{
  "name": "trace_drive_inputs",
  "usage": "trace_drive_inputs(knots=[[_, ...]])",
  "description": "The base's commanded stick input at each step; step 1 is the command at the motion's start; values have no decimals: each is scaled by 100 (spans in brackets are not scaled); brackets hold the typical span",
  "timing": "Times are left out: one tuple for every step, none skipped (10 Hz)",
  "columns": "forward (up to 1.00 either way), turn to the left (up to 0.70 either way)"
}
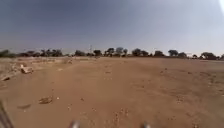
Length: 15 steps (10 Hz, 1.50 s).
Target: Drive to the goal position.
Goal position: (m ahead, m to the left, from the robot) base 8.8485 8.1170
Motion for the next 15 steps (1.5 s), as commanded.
trace_drive_inputs(knots=[[50, 0], [50, 0], [50, 0], [50, 0], [50, 0], [50, 0], [50, 0], [50, 0], [50, 0], [50, 0], [50, 0], [50, 0], [50, 0], [50, 0], [50, 0]])
